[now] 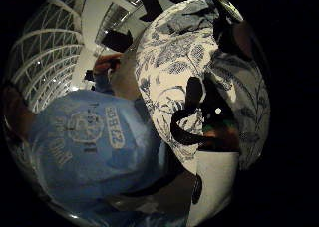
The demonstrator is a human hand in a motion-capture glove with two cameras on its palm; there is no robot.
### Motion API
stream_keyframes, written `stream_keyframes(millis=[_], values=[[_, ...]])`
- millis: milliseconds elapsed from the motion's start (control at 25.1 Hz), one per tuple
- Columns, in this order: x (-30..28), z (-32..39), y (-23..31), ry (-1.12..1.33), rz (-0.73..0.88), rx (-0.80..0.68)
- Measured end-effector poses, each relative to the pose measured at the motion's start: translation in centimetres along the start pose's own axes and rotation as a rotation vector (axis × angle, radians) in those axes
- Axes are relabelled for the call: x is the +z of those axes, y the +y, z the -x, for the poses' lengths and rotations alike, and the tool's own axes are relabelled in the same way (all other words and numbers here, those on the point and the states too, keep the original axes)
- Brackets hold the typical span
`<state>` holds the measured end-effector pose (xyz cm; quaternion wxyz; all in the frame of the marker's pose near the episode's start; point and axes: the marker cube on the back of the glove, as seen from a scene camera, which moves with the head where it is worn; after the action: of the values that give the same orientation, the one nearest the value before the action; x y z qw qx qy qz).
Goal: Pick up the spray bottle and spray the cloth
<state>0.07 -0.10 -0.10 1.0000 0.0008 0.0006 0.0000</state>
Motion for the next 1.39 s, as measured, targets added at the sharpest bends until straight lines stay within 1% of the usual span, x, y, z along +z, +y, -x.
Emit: stream_keyframes(millis=[676, 1114, 1233, 1392], values=[[-0.6, 0.2, -1.7, -0.005, -0.019, 0.011], [-1.3, -0.1, -1.8, -0.006, -0.017, 0.022], [-1.9, -0.7, -2.1, -0.044, -0.047, 0.036], [-2.9, -2.4, -2.8, -0.154, -0.111, 0.087]])
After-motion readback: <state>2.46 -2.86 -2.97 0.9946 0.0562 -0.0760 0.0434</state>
